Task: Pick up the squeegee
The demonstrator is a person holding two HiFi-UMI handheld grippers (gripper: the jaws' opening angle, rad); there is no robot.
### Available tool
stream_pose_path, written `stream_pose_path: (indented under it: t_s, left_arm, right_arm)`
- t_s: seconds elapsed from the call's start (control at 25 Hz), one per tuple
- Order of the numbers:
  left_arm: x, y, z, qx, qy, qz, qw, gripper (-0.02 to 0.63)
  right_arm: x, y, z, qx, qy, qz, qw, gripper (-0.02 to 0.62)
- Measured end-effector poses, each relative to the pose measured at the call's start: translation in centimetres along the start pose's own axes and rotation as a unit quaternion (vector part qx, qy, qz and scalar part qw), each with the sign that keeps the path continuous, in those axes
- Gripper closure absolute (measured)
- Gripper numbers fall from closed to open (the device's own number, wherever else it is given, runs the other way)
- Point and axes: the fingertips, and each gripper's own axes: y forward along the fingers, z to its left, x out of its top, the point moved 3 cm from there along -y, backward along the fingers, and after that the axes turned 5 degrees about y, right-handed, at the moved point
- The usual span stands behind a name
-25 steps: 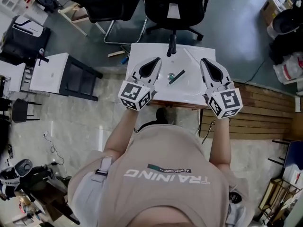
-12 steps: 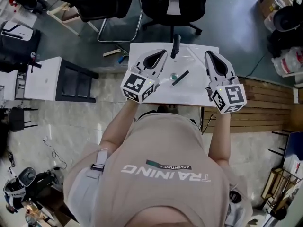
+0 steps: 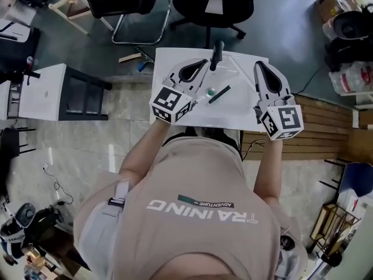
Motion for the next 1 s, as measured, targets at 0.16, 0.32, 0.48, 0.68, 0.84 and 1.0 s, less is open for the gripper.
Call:
stream_pose_path:
  t_s: [0.16, 0.32, 0.48, 0.68, 0.84, 1.0]
  left_arm:
    - [-0.8, 1.3, -1.0, -0.005, 0.0, 0.01, 0.9999, 0.594]
    - [-0.4, 2.6, -2.6, -0.004, 0.004, 0.011, 0.9999, 0.594]
    - [-0.3, 3.6, -3.3, -0.004, 0.008, 0.019, 0.9998, 0.594]
    - [-0.8, 4.5, -3.9, -0.01, 0.003, 0.021, 0.9997, 0.594]
    - [-1.3, 5.9, -4.9, -0.014, 0.003, 0.023, 0.9996, 0.594]
    - [-2.2, 7.2, -6.1, -0.028, 0.001, 0.034, 0.999, 0.592]
  right_arm:
    - [-0.4, -0.3, -0.7, 0.006, 0.006, 0.005, 1.0, 0.56]
    - [-1.0, -1.0, -2.0, 0.014, 0.011, 0.011, 1.0, 0.56]
    - [-0.9, -1.1, -2.9, 0.021, 0.015, 0.011, 1.0, 0.56]
    - [-1.3, -1.3, -3.4, 0.025, 0.018, 0.016, 0.999, 0.56]
    - [-1.9, -2.1, -4.5, 0.027, 0.021, 0.022, 0.999, 0.56]
    - [-2.0, -2.5, -5.4, 0.032, 0.024, 0.023, 0.999, 0.56]
